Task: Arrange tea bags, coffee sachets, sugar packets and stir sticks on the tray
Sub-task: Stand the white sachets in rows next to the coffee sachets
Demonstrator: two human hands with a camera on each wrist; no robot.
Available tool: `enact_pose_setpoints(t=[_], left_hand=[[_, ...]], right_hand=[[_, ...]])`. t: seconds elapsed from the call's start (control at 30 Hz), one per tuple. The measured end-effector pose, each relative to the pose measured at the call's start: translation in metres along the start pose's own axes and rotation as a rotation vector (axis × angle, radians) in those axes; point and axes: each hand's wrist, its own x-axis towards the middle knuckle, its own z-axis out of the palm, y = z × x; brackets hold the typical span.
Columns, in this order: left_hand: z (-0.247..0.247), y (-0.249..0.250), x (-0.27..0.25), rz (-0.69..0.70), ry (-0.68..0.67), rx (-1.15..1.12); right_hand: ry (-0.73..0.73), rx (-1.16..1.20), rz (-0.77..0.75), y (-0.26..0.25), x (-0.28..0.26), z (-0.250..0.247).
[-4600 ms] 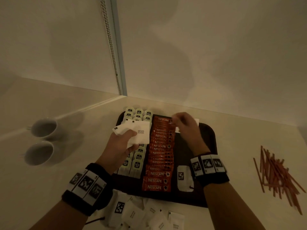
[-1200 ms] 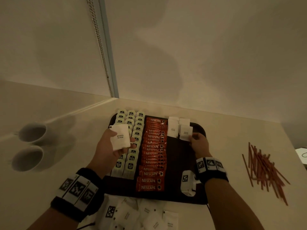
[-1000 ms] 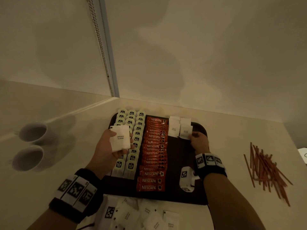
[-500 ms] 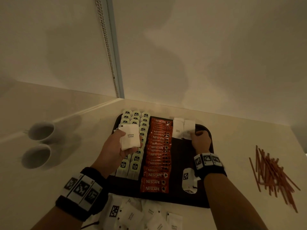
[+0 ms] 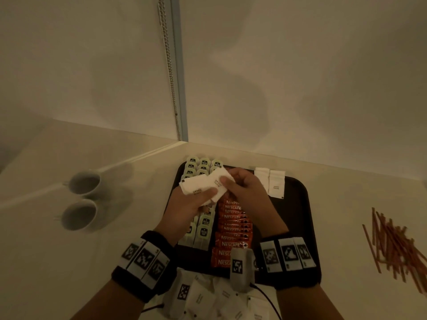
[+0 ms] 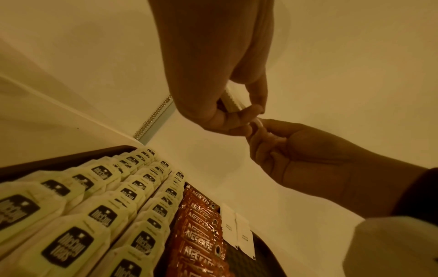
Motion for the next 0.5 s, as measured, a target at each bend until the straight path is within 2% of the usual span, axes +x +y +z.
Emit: enact_pose_setpoints(t=[0.13,0.27,0.4,0.5], left_hand=[[-0.002,0.001,0.000,0.026,0.018,0.002],[-0.004,0.004,0.004,0.024,0.090,-0.054],[-0.005,0.003,0.007,0.041,0.100,0.001],[-0.004,0.002,0.007,0.030,0.099,0.009]], right_hand=[[-0.052,0.151,0.098,0.002,-0.009,0.001],[-0.169,-0.032,0.117,0.003,-0.018,-0.003],[-0.108,-0.101,0.071,0.005,-0.021,-0.008],[-0.078,-0.057,0.082,0.012,-0.021,-0.013]])
